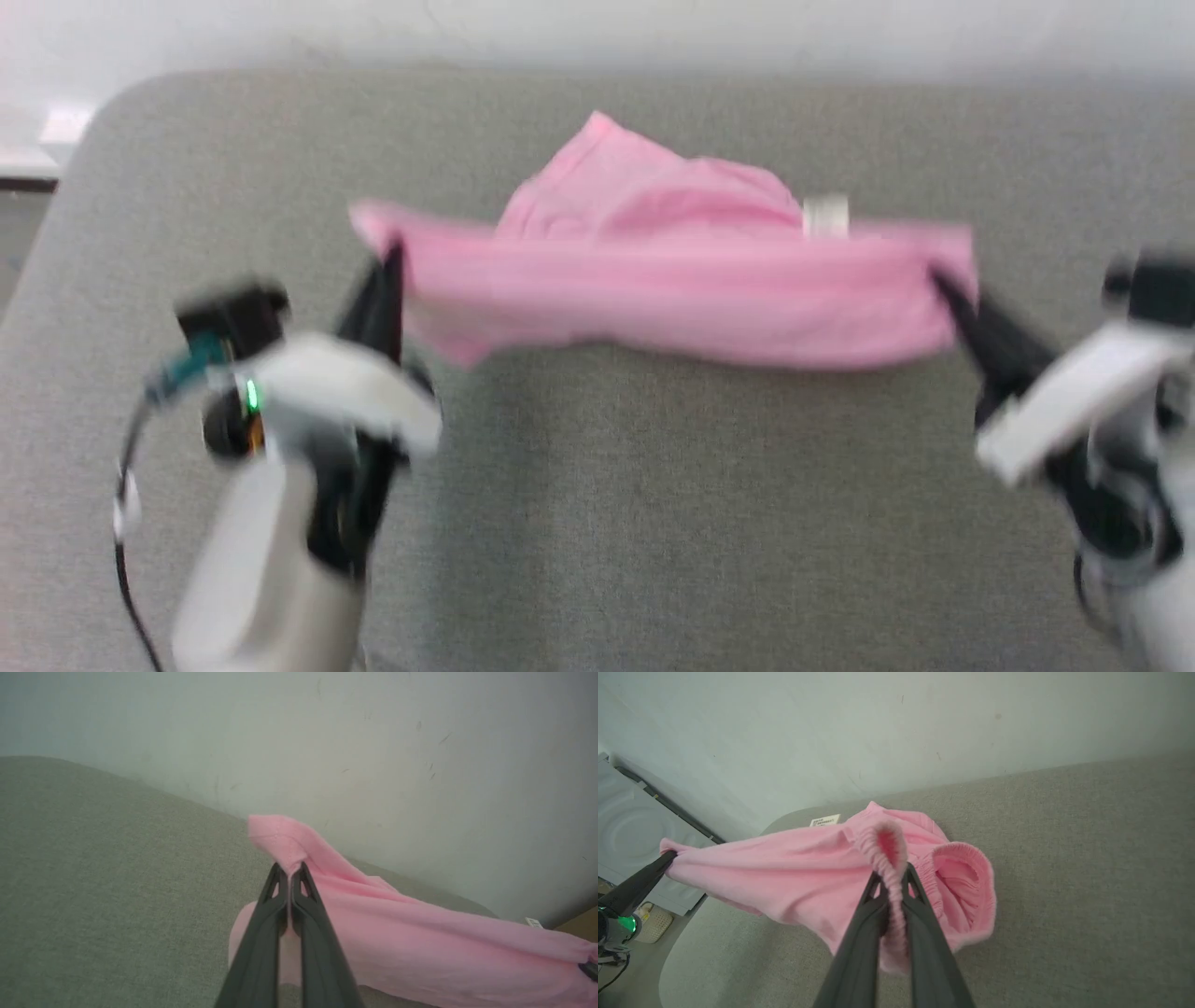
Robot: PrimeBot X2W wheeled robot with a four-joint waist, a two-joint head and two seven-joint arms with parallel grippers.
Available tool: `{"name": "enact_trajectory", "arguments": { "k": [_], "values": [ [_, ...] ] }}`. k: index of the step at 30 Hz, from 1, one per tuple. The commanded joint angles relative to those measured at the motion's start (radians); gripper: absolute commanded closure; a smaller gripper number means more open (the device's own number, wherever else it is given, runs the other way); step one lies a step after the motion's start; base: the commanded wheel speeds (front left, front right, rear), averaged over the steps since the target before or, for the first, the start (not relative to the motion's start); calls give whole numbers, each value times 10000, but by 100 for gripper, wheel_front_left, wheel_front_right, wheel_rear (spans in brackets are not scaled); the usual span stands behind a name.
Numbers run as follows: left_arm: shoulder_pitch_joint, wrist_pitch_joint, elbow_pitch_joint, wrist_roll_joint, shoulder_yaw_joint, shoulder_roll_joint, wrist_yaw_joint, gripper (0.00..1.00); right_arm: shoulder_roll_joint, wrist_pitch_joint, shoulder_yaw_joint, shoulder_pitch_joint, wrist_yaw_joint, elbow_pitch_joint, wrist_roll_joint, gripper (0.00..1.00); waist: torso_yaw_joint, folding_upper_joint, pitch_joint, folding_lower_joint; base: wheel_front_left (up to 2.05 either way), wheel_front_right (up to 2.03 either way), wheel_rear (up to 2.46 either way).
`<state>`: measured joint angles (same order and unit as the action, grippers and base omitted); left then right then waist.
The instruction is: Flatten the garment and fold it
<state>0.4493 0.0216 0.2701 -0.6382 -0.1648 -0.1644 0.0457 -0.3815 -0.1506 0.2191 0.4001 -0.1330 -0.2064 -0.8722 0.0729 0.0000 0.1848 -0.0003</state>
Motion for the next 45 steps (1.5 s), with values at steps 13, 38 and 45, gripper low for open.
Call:
{"name": "enact_trajectory", "arguments": {
  "k": [13, 38, 45],
  "values": [
    [-5691, -1442, -1878, -761, 377, -132, 1723, 100, -747, -1970, 814, -4844, 23, 1661, 2421, 100, 139, 0, -1726, 3, 0, 0, 0],
    [-877, -2279, -810, -291, -270, -422, 1352, 100, 855, -3434, -1205, -3534, 23, 2530, 3225, 100, -758, 0, -531, 3, 0, 0, 0],
    [1638, -2254, 1207, 118, -637, -329, 1059, 100, 1098, -3398, -1393, -2483, 23, 2320, 3413, 100, -1424, 0, 641, 3, 0, 0, 0]
  ]
}}
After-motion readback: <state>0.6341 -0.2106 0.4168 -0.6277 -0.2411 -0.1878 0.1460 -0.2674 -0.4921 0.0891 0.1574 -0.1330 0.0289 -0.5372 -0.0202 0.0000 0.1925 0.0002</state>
